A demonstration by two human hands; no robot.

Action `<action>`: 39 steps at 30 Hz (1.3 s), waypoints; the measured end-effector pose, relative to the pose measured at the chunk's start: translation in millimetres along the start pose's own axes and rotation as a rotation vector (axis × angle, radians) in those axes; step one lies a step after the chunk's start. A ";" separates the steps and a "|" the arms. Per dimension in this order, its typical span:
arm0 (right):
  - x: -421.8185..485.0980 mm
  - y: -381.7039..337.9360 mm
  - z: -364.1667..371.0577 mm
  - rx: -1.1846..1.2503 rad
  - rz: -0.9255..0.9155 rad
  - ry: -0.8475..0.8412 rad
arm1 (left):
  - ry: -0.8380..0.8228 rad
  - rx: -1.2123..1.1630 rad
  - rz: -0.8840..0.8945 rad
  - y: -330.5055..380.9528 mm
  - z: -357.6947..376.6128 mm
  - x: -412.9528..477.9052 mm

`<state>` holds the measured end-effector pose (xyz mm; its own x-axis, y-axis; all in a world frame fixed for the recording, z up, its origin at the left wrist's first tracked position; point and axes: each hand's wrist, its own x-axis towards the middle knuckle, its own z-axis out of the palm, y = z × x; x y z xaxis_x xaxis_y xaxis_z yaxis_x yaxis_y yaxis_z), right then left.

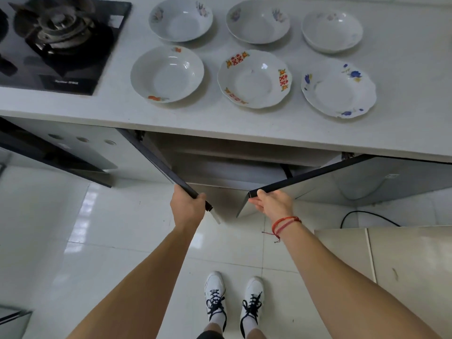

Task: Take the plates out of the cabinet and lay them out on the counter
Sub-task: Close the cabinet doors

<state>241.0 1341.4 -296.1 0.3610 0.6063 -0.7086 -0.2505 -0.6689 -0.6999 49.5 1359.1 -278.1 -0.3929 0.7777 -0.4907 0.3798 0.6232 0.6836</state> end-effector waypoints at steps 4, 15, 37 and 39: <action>12.4 -0.7 6.3 -0.005 0.002 -0.006 | -0.013 -0.137 -0.086 13.3 17.8 12.6; 41.8 -23.5 31.6 0.077 0.022 0.037 | -0.136 -0.317 -0.188 46.9 45.4 45.7; 97.5 -69.8 60.3 0.311 0.028 -0.020 | -0.262 -0.651 -0.177 93.6 85.8 95.6; 99.1 -74.2 61.9 0.318 0.025 -0.021 | -0.270 -0.663 -0.170 96.3 87.3 96.9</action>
<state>239.7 1477.7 -320.0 0.3337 0.6020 -0.7254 -0.5284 -0.5177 -0.6728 121.1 1501.7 -306.9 -0.1487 0.7210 -0.6767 -0.2881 0.6231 0.7272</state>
